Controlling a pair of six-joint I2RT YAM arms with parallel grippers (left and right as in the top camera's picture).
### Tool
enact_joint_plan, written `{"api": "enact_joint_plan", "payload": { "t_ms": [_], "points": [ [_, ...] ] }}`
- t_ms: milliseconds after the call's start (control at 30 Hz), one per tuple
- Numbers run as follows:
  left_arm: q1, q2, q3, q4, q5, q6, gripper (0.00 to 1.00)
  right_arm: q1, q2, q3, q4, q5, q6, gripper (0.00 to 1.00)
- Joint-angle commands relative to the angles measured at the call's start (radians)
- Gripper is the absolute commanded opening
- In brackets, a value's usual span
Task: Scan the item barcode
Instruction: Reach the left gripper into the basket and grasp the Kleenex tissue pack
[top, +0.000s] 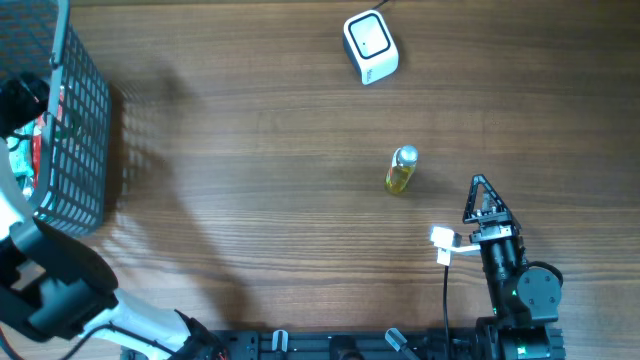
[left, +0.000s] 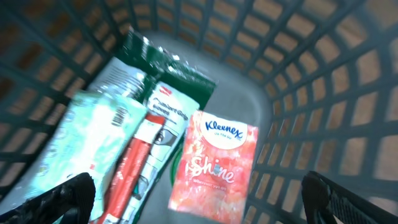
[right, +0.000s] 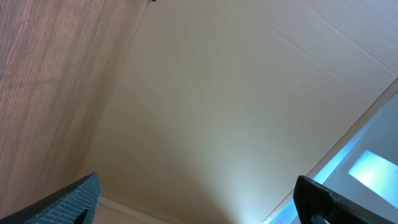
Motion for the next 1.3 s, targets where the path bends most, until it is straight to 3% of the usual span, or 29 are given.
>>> {"api": "enact_joint_plan", "payload": {
  "t_ms": [0, 700, 967, 1067, 1267],
  "points": [
    [-0.003, 0.061, 0.006, -0.019, 0.035, 0.094, 1.00, 0.003, -0.002, 0.000, 0.002, -0.013, -0.042, 1.00],
    [-0.003, 0.229, 0.005, 0.005, 0.088, 0.119, 0.99, 0.003, -0.002, 0.000, 0.002, -0.013, -0.042, 1.00],
    [-0.003, 0.260, 0.005, 0.008, 0.088, 0.119, 0.86, 0.003, -0.002, 0.000, 0.002, -0.013, -0.042, 1.00],
    [-0.003, 0.260, 0.005, 0.017, 0.088, 0.119, 0.69, 0.003, -0.002, 0.000, 0.002, -0.013, -0.042, 1.00],
    [-0.003, 0.226, 0.005, 0.025, 0.088, 0.118, 0.60, 0.003, -0.002, 0.000, 0.002, -0.013, -0.042, 1.00]
  ]
}}
